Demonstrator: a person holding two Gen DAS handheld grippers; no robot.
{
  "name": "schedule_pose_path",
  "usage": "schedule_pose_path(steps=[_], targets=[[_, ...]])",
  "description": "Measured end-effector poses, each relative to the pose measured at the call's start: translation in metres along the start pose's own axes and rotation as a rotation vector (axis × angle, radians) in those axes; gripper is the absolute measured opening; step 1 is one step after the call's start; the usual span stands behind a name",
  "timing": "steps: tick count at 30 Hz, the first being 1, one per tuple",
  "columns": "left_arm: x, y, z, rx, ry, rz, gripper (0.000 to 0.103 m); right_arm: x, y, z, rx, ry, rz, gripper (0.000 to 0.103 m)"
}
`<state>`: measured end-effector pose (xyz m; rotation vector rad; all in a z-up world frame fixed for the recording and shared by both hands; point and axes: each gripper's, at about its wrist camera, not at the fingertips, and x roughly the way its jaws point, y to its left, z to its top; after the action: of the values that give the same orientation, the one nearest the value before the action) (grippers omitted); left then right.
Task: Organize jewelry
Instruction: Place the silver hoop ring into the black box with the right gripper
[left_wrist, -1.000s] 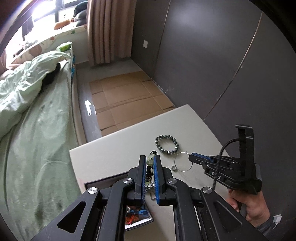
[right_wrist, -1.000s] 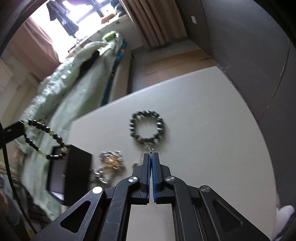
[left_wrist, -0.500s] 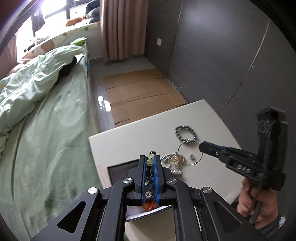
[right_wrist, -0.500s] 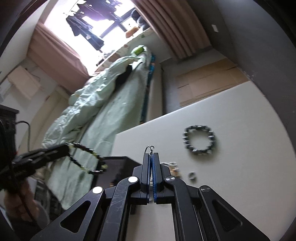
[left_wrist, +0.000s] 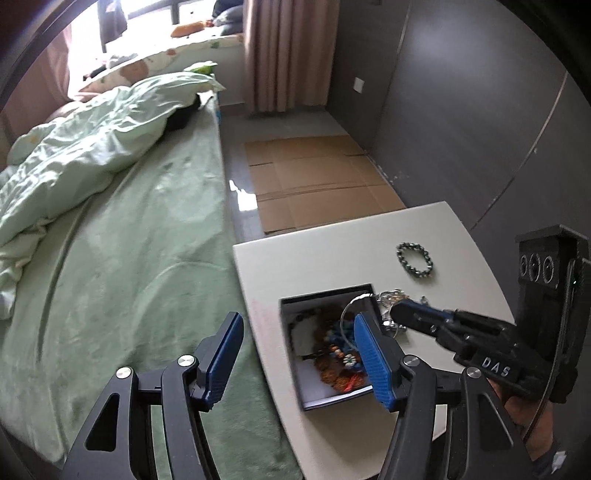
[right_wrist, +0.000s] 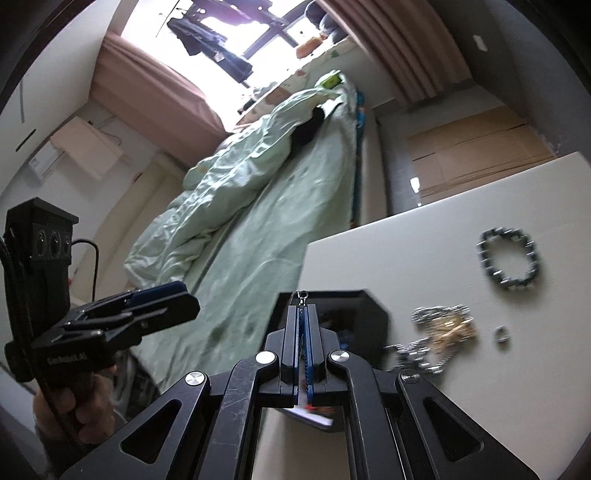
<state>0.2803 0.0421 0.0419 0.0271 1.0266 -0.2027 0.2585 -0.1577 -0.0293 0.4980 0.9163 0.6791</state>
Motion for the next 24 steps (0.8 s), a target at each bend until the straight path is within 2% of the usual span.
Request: schedule_pose_path(steps=[3, 6, 7, 8, 10, 13, 24], targets=[[-0.007, 0.009, -0.003, -0.020, -0.003, 0.006, 0.064, 0.012, 0.008, -0.005, -0.003, 0.024, 0.025, 0.004], [-0.011, 0.014, -0.005, -0.032, -0.004, 0.009, 0.064, 0.027, 0.012, -0.008, 0.000, 0.076, -0.001, 0.004], [-0.012, 0.015, -0.006, -0.037, -0.004, 0.008, 0.065, 0.033, 0.009, -0.009, 0.018, 0.103, -0.012, 0.013], [-0.012, 0.015, -0.007, -0.040, -0.005, 0.005, 0.066, 0.033, 0.007, -0.011, 0.029, 0.110, -0.021, 0.033], [-0.013, 0.013, -0.008, -0.043, -0.011, -0.001, 0.074, 0.028, 0.001, -0.010, 0.045, 0.099, -0.042, 0.058], [-0.012, 0.006, -0.010, -0.036, -0.019, -0.014, 0.076, 0.010, -0.007, -0.005, 0.057, 0.063, -0.042, 0.060], [0.010, -0.046, -0.006, 0.040, -0.007, -0.070, 0.076, -0.058, -0.057, 0.004, 0.120, -0.035, -0.155, 0.060]])
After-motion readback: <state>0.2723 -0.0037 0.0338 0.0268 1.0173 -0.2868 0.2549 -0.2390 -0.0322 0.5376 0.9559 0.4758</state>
